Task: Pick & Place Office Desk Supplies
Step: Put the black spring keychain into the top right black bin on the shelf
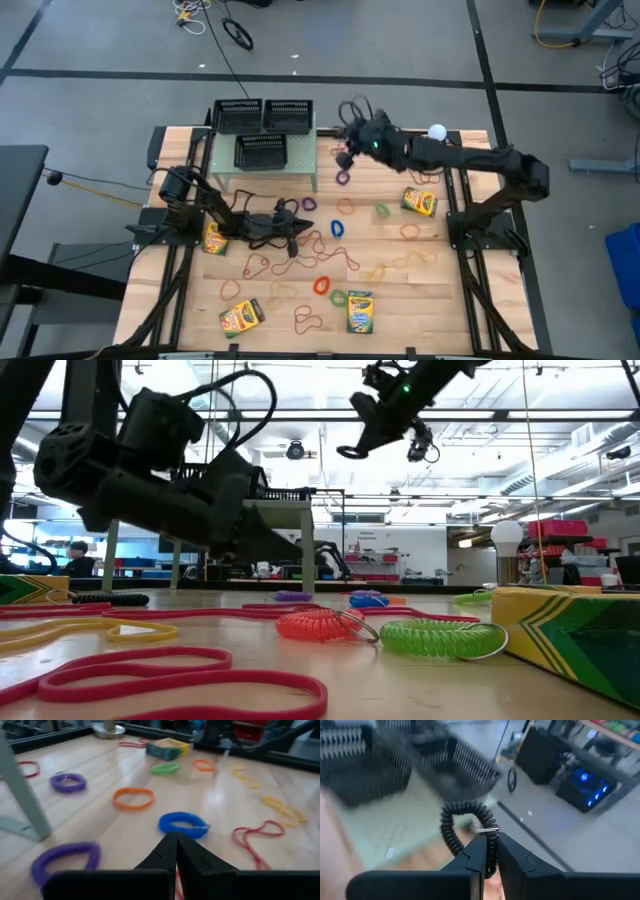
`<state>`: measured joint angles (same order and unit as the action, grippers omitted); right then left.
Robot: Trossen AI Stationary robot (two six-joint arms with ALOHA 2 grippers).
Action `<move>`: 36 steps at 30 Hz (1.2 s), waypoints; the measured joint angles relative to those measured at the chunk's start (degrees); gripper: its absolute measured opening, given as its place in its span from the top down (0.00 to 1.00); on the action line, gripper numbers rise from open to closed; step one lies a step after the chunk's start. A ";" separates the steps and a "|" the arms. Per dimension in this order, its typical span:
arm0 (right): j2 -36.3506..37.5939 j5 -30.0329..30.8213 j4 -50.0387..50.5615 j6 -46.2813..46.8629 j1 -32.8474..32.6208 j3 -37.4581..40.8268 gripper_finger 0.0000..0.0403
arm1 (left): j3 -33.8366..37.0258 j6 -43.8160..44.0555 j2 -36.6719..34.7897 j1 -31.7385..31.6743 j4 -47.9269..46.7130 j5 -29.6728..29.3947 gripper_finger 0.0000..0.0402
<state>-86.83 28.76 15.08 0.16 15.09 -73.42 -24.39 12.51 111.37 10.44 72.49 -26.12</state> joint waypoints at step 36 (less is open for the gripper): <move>-37.14 -20.68 7.05 -17.12 12.53 -42.28 0.79 | -0.50 0.09 0.13 0.87 -2.01 -0.86 0.97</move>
<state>-123.96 8.08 22.13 -16.96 27.62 -115.70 -24.88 12.60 111.50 11.31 70.48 -26.98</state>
